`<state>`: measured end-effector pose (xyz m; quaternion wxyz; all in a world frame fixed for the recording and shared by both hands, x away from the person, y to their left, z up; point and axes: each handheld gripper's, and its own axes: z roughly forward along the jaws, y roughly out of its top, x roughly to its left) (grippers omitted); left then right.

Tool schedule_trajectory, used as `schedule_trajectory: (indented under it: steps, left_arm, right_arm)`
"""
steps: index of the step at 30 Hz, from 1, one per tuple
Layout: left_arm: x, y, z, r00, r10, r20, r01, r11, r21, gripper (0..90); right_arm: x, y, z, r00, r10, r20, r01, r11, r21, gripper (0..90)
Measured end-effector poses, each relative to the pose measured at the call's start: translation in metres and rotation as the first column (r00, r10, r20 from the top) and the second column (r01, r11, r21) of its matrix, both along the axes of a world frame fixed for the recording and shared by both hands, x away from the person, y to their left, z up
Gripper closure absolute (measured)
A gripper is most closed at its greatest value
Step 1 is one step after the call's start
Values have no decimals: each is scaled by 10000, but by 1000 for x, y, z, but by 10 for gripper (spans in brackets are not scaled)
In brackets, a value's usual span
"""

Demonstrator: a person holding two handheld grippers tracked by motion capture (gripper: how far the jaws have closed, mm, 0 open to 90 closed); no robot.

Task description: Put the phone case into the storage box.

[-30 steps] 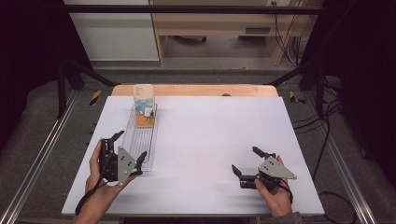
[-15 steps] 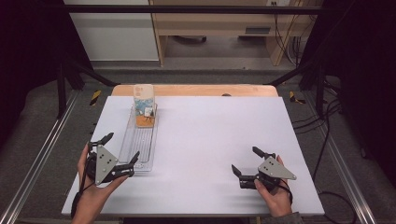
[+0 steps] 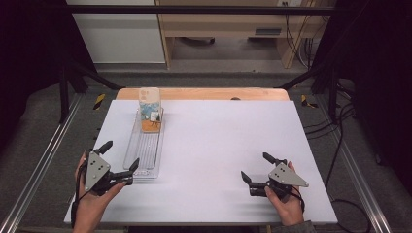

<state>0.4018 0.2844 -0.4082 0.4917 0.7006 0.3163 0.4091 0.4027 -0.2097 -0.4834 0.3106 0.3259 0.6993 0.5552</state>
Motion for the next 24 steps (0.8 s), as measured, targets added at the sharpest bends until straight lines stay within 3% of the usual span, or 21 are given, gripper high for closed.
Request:
schedule_trajectory:
  steps: [1,7,24]
  left_arm:
    - [0,5,0,10000,54,-37,-55,9996,-266,29]
    - [1,15,-3,9996,-141,-240,121,9964,-843,24]
    - [3,22,-20,9986,-242,-471,172,9895,-1435,21]
  right_arm:
    - [0,0,0,10000,5,-2,-5,10000,1,29]
    - [0,0,0,10000,17,-2,-17,10000,-3,28]
    - [0,0,0,10000,0,-18,0,10000,-3,28]
